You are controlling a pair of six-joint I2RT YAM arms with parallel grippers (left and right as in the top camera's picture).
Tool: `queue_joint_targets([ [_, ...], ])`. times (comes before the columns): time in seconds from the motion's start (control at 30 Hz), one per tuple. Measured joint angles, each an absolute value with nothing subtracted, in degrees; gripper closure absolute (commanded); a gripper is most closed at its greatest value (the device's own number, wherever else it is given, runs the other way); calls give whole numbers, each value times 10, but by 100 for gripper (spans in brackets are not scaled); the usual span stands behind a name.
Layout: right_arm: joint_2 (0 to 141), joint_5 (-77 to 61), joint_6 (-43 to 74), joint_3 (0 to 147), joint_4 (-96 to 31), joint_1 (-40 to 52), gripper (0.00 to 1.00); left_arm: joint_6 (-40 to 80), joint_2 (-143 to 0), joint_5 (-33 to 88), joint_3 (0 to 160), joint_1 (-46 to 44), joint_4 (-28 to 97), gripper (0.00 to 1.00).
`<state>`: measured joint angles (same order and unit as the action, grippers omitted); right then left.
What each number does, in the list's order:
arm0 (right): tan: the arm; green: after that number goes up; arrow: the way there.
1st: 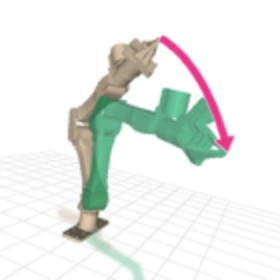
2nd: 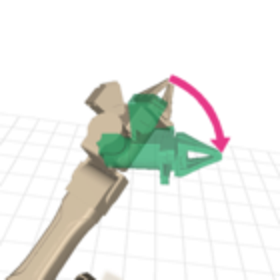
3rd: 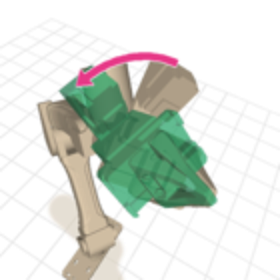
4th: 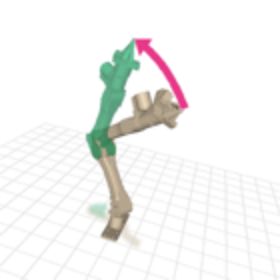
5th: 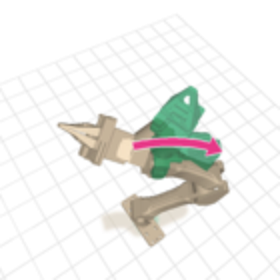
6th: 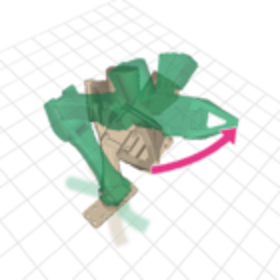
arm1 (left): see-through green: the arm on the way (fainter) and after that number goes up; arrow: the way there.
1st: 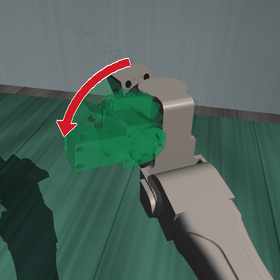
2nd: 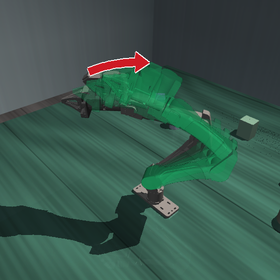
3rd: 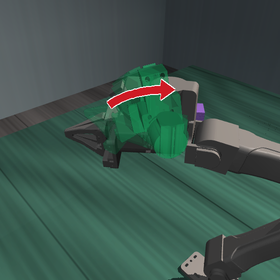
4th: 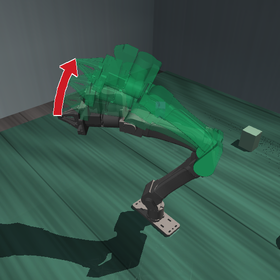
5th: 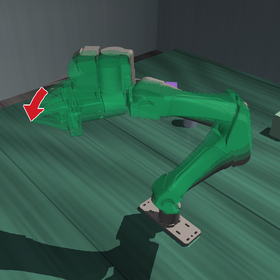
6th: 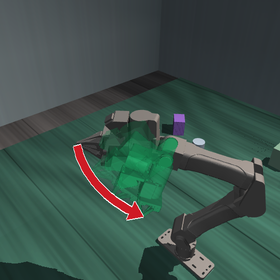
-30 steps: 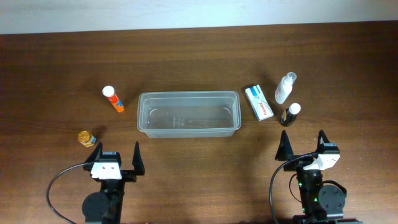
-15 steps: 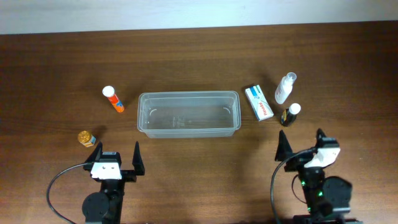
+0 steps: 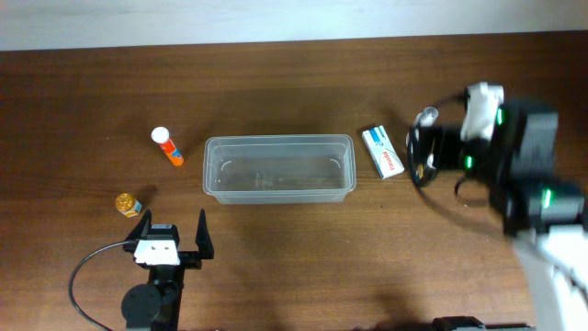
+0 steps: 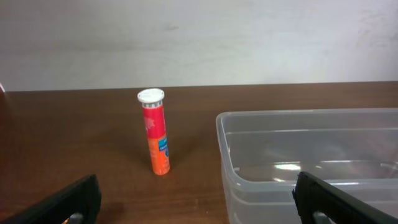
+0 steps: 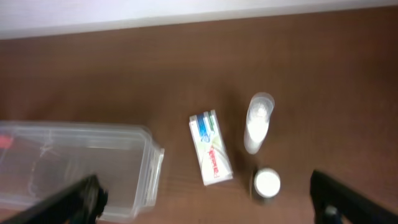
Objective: Pack container
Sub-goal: 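Reach the right gripper up to the white spray bottle and grasp it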
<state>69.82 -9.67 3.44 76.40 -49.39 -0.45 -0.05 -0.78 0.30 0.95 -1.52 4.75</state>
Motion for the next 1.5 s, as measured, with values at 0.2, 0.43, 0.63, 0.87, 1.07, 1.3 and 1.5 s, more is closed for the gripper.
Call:
queue_joint_targets([
  [0.2, 860, -101, -9, 978, -620, -4, 2, -1, -8, 3, 10, -15, 47, 1],
  [0.43, 913, -97, -22, 1012, -631, -8, 2, -1, -8, 3, 10, -15, 47, 1],
  [0.63, 948, -82, -24, 1013, -634, -44, 1, -1, -8, 3, 10, -15, 47, 1],
  [0.87, 1014, -76, -25, 1014, -632, -56, 2, -1, -8, 3, 10, -15, 47, 1],
  [1.07, 1081, -76, -25, 1014, -630, -56, 1, -1, -8, 3, 10, -15, 47, 0],
  [1.3, 1128, -75, -9, 1014, -612, -56, 4, -1, -8, 3, 10, -15, 47, 1],
  [1.5, 1168, -74, 14, 1014, -608, -56, 11, -1, -8, 3, 10, -15, 47, 1],
])
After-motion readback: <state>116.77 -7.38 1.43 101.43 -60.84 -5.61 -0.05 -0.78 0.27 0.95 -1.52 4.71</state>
